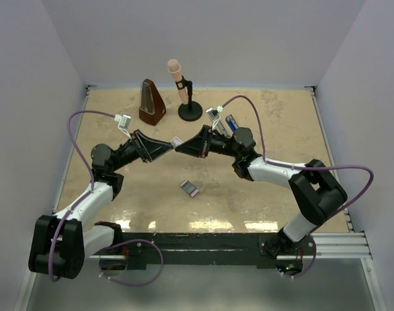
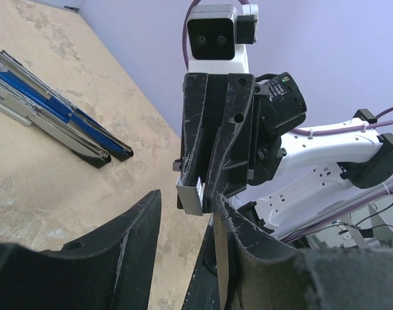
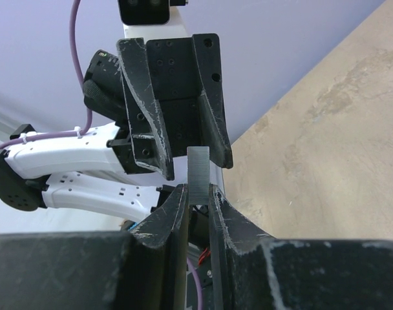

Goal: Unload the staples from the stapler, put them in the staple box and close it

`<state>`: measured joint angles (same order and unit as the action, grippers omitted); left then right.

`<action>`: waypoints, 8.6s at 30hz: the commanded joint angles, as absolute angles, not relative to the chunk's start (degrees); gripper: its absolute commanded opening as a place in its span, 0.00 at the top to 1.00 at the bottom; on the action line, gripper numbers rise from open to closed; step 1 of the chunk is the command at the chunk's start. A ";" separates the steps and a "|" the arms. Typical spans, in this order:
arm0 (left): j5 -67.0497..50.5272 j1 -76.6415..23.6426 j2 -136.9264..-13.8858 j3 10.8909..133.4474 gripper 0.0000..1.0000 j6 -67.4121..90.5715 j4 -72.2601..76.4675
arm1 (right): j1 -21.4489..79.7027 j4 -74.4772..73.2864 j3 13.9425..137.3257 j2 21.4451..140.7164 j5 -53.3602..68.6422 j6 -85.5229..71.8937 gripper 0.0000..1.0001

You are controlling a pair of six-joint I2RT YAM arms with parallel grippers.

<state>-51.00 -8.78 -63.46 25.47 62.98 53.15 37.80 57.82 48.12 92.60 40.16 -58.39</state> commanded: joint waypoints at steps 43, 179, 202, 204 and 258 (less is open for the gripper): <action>-51.06 -10.46 -66.54 26.98 0.82 62.77 58.29 | 37.62 60.21 47.29 90.45 41.58 -58.98 0.55; -1.23 -33.16 -90.35 67.86 0.61 19.41 -33.05 | 37.44 -0.27 39.20 52.20 -6.51 -29.53 0.05; -13.28 2.02 -62.26 48.87 0.31 31.64 -18.28 | 41.74 6.77 68.36 102.88 -4.56 -11.26 0.04; -11.60 2.11 -59.34 47.99 0.10 30.94 -18.81 | 42.80 6.59 72.31 106.15 -6.50 -7.75 0.04; -11.86 3.42 -57.20 46.93 0.00 35.06 -24.69 | 51.05 3.95 78.23 118.13 2.81 5.54 0.54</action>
<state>-6.76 1.91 -52.21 45.10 31.73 -23.53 46.54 1.69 81.95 122.80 1.04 4.29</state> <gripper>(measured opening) 0.997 0.472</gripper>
